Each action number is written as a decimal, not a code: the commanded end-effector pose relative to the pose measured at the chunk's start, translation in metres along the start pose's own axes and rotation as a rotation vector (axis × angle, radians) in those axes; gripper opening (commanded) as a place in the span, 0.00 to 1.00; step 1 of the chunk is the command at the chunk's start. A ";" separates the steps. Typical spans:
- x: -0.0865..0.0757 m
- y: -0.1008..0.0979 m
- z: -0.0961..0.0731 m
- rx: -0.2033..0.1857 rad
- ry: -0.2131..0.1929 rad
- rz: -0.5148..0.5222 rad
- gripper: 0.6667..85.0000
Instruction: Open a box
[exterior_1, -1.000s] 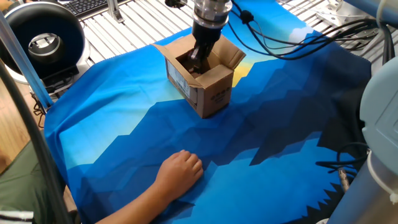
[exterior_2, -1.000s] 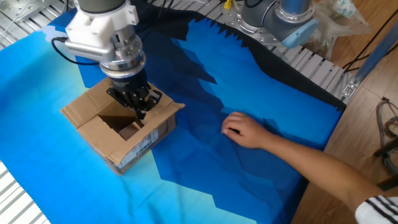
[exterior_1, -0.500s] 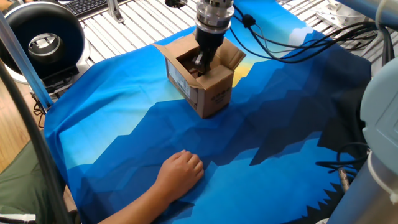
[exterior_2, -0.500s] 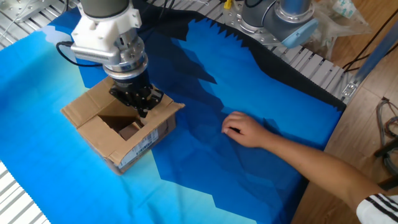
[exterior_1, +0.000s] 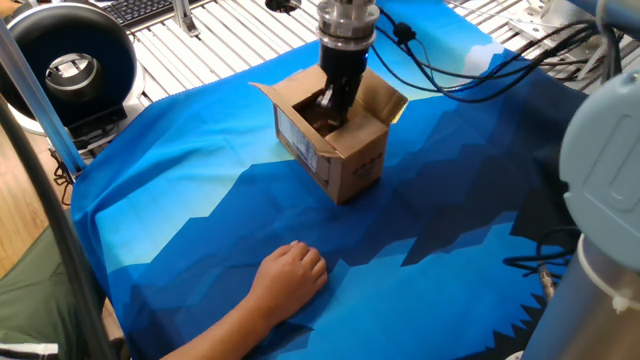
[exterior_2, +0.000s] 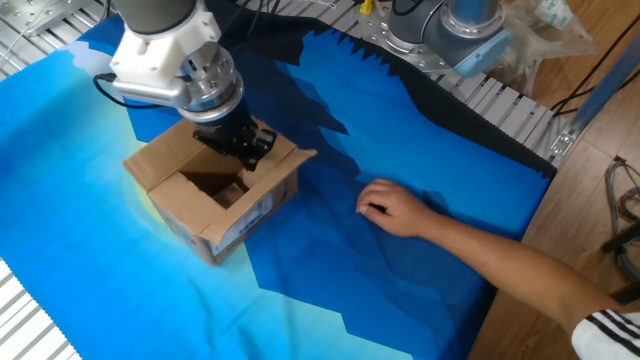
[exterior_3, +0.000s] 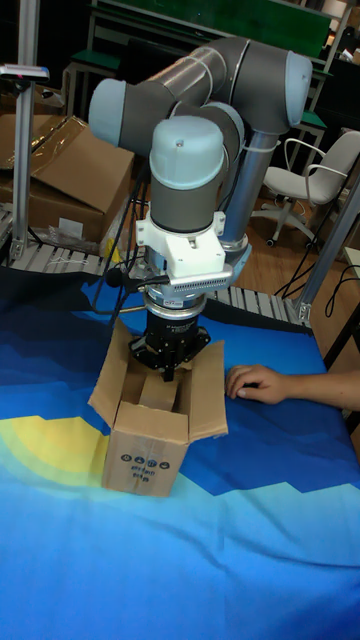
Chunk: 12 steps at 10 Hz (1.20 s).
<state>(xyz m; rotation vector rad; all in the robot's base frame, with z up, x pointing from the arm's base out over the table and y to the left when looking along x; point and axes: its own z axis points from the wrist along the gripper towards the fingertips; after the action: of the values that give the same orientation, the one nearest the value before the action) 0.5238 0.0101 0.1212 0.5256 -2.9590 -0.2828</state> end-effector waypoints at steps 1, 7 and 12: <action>0.012 0.008 -0.018 -0.023 0.062 0.028 0.01; 0.037 0.008 -0.046 -0.006 0.112 0.072 0.01; 0.059 0.018 -0.045 -0.015 0.116 0.132 0.01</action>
<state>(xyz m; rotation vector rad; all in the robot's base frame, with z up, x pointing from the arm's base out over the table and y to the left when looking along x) 0.4807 -0.0063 0.1699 0.3741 -2.8584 -0.2321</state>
